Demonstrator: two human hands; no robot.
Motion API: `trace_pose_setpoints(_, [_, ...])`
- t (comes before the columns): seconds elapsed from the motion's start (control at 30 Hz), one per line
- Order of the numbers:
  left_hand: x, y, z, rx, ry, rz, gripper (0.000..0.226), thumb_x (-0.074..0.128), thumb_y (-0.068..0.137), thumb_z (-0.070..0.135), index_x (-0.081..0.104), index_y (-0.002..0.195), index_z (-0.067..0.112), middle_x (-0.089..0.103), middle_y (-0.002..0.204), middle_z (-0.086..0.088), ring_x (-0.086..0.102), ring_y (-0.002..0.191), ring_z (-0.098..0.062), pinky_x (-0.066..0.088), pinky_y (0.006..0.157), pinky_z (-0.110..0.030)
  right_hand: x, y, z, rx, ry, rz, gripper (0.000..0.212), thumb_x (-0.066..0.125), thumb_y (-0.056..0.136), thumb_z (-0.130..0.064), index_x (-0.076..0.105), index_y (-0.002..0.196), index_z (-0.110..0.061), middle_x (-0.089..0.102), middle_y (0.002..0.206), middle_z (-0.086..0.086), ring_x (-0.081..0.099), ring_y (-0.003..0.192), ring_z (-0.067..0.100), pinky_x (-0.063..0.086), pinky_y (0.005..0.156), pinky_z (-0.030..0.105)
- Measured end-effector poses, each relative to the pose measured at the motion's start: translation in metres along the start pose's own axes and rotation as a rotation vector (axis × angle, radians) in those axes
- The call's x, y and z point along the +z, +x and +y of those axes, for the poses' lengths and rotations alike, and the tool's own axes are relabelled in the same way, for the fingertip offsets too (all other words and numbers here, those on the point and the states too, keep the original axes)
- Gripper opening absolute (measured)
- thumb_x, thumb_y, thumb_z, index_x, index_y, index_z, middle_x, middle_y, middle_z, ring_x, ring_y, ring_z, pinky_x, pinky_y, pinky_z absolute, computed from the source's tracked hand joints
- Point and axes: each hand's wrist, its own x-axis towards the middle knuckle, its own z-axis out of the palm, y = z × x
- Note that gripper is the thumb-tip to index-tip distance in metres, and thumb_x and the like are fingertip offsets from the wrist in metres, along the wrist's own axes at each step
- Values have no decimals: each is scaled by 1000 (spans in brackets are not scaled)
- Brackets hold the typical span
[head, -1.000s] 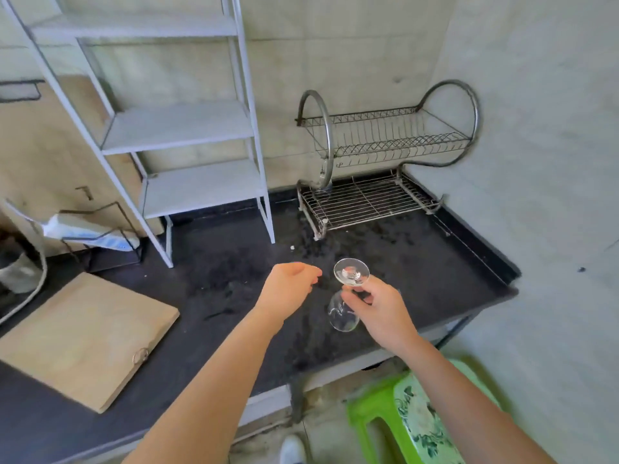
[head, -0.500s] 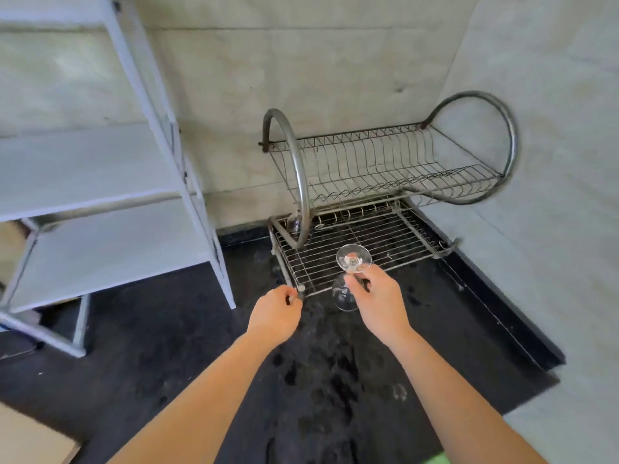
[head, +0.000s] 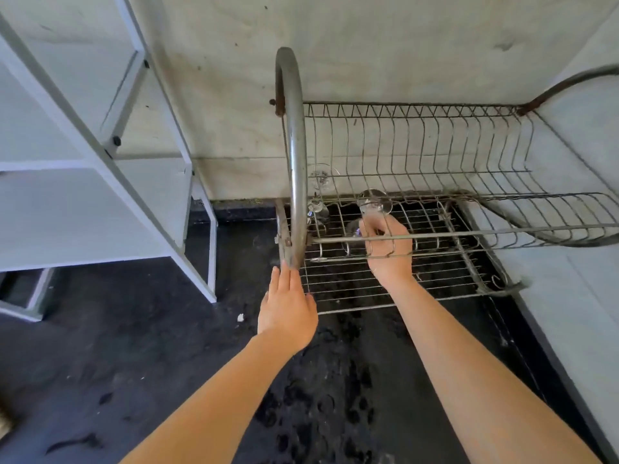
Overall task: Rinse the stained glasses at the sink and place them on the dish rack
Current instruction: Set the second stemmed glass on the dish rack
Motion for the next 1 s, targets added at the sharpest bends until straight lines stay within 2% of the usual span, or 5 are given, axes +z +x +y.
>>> trace_pose_setpoints(0.13, [6,2,-3,17,86,77,64,30,102,34,2,153,8,-2,161,-4,-2,149,-20,19,119,-37,14,30,3,-136,-48,146,13,62,89,-9,69,93,2,70,93,18,65,91,27,46,83,28])
trace_pose_setpoints(0.23, [9,3,-6,17,73,95,63,32,101,35,6,152,9,0,161,-3,3,148,-20,24,117,-38,19,41,-1,-157,-95,160,14,62,90,-8,70,94,3,71,93,18,65,92,30,43,80,22])
trace_pose_setpoints(0.37, [9,2,-4,18,57,108,60,32,101,34,10,152,12,-1,161,-2,4,148,-19,23,117,-39,23,50,-2,-182,-40,175,10,61,90,-5,68,91,2,69,89,20,65,86,33,53,83,43])
trace_pose_setpoints(0.5, [7,2,-2,12,72,93,57,30,102,33,11,152,15,-2,161,-4,3,148,-21,24,117,-40,24,54,-2,-211,-63,177,13,64,87,-3,71,97,3,71,97,18,66,93,30,48,85,29])
trace_pose_setpoints(1.0, [7,-1,-3,9,51,80,55,32,101,35,18,151,18,3,161,-3,1,148,-23,23,117,-43,16,49,-1,-179,-140,102,17,64,88,-12,70,96,1,71,92,21,65,90,36,48,82,40])
